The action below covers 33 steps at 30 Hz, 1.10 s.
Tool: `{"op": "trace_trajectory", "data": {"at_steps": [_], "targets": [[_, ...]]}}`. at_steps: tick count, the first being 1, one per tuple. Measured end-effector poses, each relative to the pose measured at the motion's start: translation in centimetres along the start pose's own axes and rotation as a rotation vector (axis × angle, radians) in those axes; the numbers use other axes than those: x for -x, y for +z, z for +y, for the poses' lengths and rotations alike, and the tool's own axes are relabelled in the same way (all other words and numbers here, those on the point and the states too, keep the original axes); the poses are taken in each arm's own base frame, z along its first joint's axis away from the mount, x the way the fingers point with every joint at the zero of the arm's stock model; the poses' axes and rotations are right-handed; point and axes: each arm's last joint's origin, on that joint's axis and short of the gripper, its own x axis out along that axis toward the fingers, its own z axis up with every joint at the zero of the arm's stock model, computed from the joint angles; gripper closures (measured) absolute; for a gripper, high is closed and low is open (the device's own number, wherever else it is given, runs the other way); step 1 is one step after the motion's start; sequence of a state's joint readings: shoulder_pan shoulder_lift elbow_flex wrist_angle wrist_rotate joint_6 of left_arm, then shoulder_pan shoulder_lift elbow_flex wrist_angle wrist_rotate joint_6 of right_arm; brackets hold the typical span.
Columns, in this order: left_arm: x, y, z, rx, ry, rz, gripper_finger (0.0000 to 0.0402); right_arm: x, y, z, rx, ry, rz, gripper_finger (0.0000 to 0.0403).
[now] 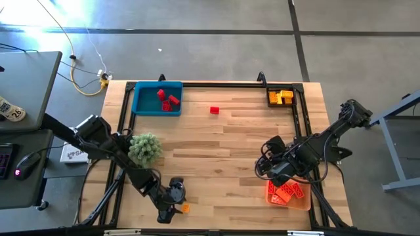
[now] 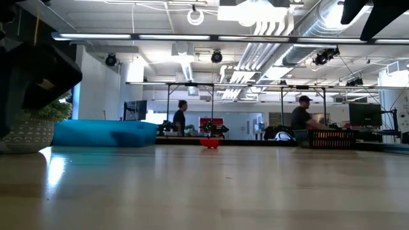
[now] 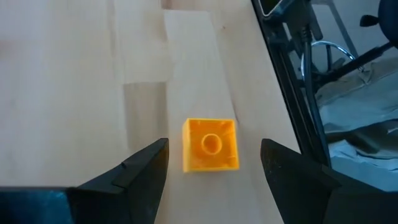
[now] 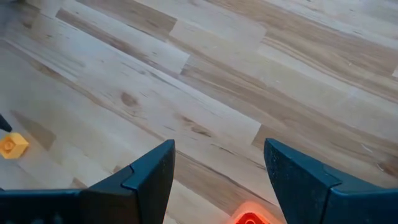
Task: Sort & place blocks by color
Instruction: Put the yellow game piece into the black bin
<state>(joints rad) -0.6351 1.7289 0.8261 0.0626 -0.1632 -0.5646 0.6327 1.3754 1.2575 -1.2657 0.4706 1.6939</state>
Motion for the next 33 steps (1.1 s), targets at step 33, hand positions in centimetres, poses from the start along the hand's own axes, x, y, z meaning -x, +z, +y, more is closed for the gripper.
{"op": "trace_trajectory", "data": {"at_steps": [33], "targets": [[-3.1,-1.5,0.1,-0.02,0.042,-0.015,0.0207,0.0,0.0,0.4,-0.02,0.039,-0.004,0.0171]]}}
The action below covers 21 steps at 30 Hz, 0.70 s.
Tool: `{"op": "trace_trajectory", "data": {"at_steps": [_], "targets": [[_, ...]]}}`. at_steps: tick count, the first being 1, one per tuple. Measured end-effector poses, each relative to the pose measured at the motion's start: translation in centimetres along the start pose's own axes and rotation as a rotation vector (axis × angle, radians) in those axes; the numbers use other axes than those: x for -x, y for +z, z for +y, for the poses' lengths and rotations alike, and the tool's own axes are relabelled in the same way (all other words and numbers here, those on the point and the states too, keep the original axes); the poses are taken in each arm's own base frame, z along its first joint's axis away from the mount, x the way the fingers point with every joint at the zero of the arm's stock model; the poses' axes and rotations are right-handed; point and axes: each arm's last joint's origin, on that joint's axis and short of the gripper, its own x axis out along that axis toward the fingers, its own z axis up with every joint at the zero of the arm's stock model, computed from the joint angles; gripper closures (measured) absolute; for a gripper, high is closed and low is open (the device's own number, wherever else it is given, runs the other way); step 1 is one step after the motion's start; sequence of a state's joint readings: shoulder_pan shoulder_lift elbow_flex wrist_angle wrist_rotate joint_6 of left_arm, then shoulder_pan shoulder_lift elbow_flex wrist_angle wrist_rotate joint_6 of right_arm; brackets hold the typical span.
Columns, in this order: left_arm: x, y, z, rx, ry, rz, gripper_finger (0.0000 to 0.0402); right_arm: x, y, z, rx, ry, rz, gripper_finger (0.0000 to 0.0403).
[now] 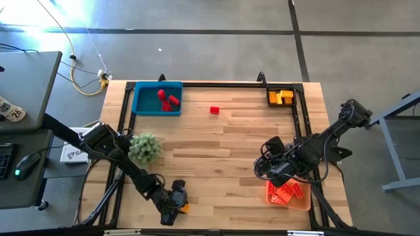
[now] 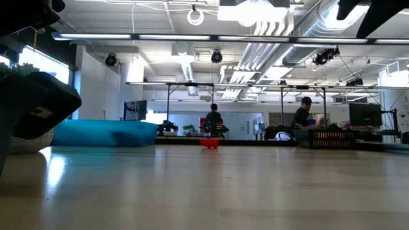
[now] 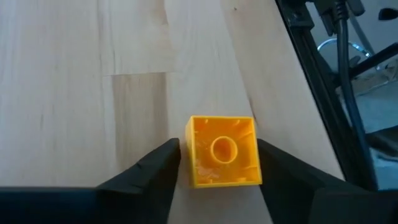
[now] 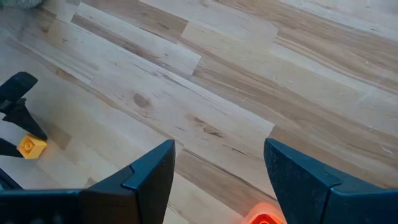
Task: Sort & place blocks by color
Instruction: Put the yellow game piece into the black bin
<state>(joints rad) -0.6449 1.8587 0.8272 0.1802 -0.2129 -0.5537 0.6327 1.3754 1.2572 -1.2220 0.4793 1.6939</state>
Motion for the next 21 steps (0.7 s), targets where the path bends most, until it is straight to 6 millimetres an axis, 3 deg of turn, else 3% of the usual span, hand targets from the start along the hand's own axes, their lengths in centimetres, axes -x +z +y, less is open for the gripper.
{"op": "trace_trajectory", "data": {"at_steps": [7,14,21], "targets": [[0.0,0.1,0.1,-0.029,0.007,-0.01,0.029,0.0,0.0,0.0,-0.007,0.003,0.0,0.0171],[0.1,1.1,1.5,0.002,0.035,-0.021,0.029,-0.1,0.3,1.1,-0.065,0.093,0.006,0.0171],[1.0,3.9,4.5,0.06,0.073,-0.094,0.028,-0.5,1.3,2.4,-0.142,0.197,0.012,0.0171]]}}
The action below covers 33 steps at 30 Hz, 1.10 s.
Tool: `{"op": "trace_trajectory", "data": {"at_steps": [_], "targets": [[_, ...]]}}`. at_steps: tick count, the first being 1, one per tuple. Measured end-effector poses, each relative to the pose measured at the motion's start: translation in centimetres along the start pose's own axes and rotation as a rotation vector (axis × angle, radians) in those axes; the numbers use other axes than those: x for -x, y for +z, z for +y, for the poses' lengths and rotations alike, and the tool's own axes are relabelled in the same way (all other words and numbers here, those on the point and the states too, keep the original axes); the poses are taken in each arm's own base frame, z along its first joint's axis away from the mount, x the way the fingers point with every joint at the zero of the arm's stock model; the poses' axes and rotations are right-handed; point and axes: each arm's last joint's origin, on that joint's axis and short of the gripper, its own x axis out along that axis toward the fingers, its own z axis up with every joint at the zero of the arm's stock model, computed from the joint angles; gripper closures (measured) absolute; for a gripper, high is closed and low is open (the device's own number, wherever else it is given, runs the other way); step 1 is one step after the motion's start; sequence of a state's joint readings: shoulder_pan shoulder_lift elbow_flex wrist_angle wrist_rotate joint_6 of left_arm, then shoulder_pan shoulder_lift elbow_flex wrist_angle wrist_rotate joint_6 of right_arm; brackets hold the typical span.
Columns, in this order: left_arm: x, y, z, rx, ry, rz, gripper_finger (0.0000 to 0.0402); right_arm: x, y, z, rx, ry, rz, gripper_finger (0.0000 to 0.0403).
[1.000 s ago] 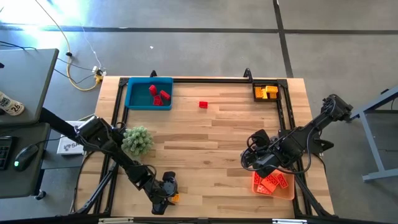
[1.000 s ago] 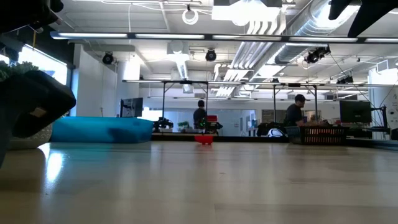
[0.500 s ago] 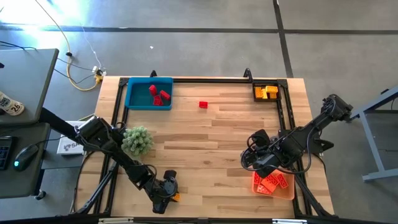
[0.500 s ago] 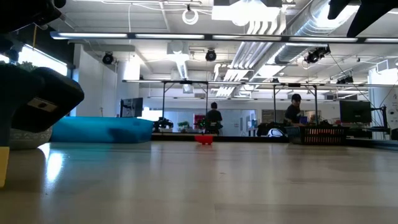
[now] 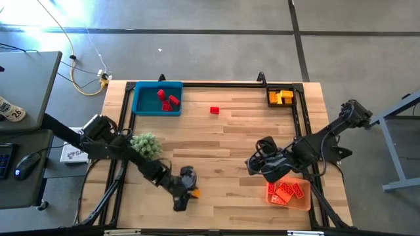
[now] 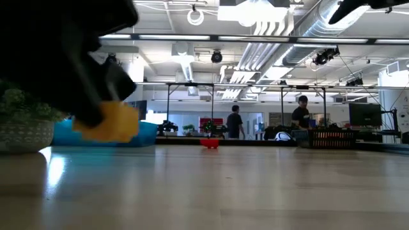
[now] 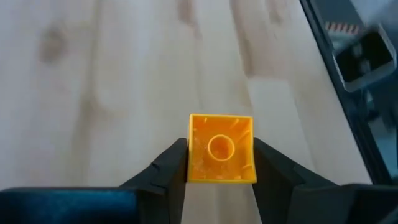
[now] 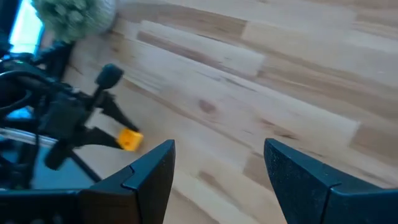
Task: Sort & place blocks by color
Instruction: Put the yellow game piece into the black bin
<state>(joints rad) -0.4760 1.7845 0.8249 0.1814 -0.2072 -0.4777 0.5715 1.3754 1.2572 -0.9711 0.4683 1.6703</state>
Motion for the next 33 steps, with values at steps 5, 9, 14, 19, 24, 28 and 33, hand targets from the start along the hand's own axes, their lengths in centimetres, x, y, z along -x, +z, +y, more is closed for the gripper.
{"op": "trace_trajectory", "data": {"at_steps": [5,9,14,19,24,28,33], "targets": [[0.9,2.5,2.3,0.065,0.023,-0.076,0.0278,-0.5,1.1,0.8,-0.064,0.06,-0.009,0.0171],[2.0,4.6,4.0,0.087,0.067,-0.184,0.0277,-0.9,2.1,1.4,-0.073,0.096,-0.016,0.0171],[3.4,6.7,5.9,0.089,0.146,-0.307,0.0276,-1.4,3.5,2.1,-0.031,0.16,-0.014,0.0171],[4.7,8.4,7.3,0.068,0.2,-0.42,0.0276,-1.8,5.0,3.0,0.014,0.246,-0.015,0.0171],[5.6,10.0,8.1,0.02,0.214,-0.543,0.0275,-2.3,6.7,3.3,0.053,0.292,-0.011,0.0171],[6.1,11.0,8.2,-0.033,0.23,-0.604,0.0275,-2.5,7.7,3.3,0.074,0.311,-0.017,0.0171],[6.7,12.6,8.3,-0.111,0.261,-0.64,0.0275,-2.7,8.5,3.2,0.091,0.311,-0.034,0.0171]]}}
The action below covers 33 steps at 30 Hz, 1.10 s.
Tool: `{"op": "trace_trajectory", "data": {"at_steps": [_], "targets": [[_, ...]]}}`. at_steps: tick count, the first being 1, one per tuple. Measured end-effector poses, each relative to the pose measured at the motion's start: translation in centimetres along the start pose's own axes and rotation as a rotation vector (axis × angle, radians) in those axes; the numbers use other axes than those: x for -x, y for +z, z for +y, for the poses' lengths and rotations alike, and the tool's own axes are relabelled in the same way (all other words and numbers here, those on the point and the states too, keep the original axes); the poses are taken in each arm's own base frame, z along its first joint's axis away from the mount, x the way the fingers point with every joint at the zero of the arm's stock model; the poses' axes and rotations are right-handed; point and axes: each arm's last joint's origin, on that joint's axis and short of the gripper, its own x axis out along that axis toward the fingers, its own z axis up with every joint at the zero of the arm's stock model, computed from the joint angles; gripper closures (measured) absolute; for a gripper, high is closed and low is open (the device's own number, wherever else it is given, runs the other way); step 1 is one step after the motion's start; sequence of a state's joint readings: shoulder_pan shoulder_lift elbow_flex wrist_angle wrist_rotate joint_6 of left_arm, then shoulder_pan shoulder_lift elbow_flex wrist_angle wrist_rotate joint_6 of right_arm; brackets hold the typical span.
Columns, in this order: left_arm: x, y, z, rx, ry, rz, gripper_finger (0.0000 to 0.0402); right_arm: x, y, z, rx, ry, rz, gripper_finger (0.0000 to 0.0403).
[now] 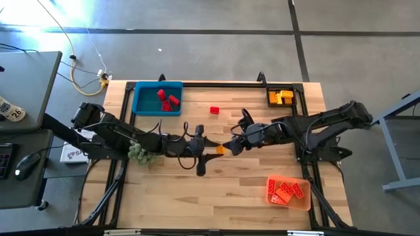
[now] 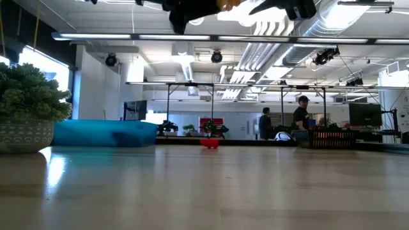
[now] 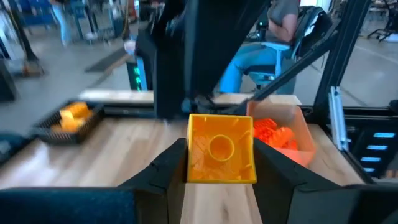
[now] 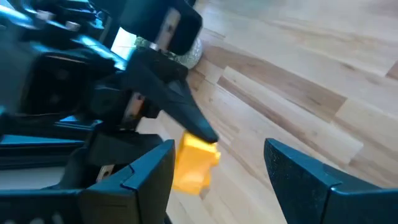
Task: Sort & place blocks by color
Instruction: Put the yellow game piece into the black bin
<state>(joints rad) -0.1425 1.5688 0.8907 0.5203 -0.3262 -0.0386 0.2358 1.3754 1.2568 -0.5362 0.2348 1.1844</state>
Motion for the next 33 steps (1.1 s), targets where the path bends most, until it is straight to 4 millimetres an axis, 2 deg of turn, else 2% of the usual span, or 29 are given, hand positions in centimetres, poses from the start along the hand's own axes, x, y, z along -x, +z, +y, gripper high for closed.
{"op": "trace_trajectory", "data": {"at_steps": [4,9,21,25,31,33], "targets": [[-0.3,1.0,0.3,-0.084,0.042,-0.013,0.0275,-0.1,0.4,0.0,0.028,0.005,-0.014,0.0171],[-0.7,0.9,1.3,-0.111,0.089,0.068,0.0275,-0.1,0.7,-0.1,0.047,0.009,-0.026,0.0171],[-1.1,1.6,2.5,-0.087,0.122,0.016,0.0275,-1.1,1.6,-0.6,0.098,-0.013,-0.018,0.0178],[-1.1,1.5,2.6,-0.095,0.121,0.022,0.0275,-1.4,2.1,-0.8,0.132,-0.012,-0.017,0.0218],[-1.1,1.4,2.7,-0.146,0.163,0.036,0.0275,-2.2,2.5,-1.2,0.164,-0.029,-0.011,0.0321],[-1.1,1.3,2.7,-0.171,0.185,0.044,0.0275,-2.5,2.7,-1.3,0.188,-0.039,-0.012,0.0329]]}}
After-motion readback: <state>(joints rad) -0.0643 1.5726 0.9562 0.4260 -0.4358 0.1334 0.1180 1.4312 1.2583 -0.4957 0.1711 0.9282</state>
